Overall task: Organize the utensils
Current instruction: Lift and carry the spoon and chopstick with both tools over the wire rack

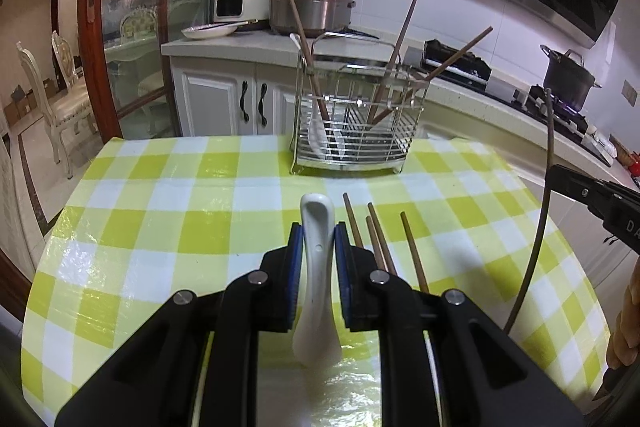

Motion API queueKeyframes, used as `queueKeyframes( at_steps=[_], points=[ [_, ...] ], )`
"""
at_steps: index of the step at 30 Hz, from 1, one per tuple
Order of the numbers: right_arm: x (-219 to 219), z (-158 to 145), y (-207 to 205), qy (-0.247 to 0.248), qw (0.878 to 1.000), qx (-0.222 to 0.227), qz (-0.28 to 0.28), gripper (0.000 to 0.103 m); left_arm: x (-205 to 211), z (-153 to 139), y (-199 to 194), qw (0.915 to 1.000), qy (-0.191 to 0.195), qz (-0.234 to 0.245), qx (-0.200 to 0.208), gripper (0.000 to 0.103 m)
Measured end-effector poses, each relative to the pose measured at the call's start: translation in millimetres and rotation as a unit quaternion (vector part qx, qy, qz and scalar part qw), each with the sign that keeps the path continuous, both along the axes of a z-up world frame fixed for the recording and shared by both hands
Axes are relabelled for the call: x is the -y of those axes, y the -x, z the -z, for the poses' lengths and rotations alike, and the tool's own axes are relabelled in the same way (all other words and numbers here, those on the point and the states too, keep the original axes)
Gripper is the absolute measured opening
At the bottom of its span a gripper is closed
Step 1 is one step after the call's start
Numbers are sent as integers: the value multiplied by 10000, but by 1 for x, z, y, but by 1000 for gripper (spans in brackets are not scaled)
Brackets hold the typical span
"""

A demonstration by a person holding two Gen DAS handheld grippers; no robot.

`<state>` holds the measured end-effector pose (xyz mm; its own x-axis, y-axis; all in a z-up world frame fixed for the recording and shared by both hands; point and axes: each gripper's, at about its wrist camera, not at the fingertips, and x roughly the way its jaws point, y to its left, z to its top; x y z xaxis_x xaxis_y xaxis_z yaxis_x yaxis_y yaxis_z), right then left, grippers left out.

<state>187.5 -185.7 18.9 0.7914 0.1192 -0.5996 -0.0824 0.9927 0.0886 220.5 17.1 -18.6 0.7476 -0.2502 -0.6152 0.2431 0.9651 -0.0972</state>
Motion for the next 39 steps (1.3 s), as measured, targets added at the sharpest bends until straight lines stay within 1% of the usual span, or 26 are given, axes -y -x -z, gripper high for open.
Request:
queueKeyframes(
  at_steps=[5,25,33,39],
  points=[
    [1,-4,3,-5,10000,60,8,8,2,-5,2,10000,2,4,43,16],
    [4,-14,10,-31,9998,208,4,7,5,-9,0,9999,11,27,121,16],
    [-1,-21,6,45,9996,276,-49,7,6,-18,-1,9997,50,58,237,16],
    [-6,-33,-3,111,9992,367,-121,7,6,-30,-8,9994,54,79,333,16]
  ],
)
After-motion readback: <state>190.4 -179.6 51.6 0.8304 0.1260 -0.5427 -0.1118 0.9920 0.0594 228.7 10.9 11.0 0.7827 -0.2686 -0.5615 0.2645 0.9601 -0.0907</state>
